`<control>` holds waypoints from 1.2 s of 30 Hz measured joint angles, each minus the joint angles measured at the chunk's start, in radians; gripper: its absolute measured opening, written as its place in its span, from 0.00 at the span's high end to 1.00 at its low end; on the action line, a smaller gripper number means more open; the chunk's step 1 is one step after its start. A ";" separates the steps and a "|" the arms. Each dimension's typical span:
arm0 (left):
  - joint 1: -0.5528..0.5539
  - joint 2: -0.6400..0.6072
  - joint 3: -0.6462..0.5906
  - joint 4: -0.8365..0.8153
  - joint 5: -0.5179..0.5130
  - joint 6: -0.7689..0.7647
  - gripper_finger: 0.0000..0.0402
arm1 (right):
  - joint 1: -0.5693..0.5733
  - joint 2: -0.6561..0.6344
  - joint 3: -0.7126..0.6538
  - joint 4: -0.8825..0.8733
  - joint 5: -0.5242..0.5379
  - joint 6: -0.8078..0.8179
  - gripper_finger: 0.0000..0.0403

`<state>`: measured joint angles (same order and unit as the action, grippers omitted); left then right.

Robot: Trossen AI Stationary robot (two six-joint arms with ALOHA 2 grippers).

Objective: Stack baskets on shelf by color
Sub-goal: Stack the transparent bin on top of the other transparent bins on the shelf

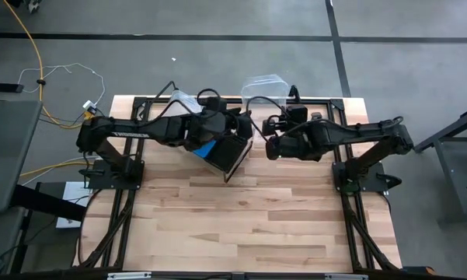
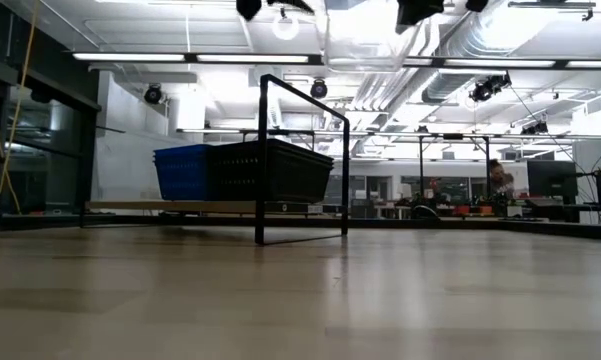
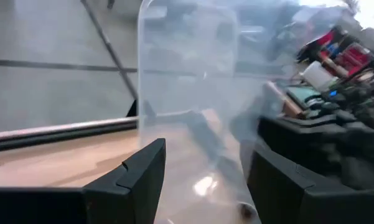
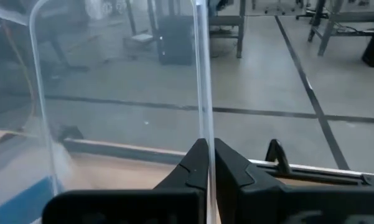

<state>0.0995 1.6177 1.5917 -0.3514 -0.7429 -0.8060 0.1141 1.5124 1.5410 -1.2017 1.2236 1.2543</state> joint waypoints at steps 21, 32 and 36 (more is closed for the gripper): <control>0.081 0.021 0.000 -0.010 -0.015 0.076 0.92 | 0.020 0.000 0.000 0.059 0.016 -0.052 1.00; 0.092 0.021 0.000 -0.030 -0.013 0.114 1.00 | 0.037 -0.001 0.020 0.082 -0.010 -0.051 0.94; 0.091 0.021 0.000 -0.029 -0.022 0.114 1.00 | 0.039 -0.001 0.066 0.081 -0.050 -0.049 0.77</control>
<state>0.1910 1.6390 1.5917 -0.3801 -0.7647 -0.6922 0.1528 1.5112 1.6065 -1.1204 1.1739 1.2048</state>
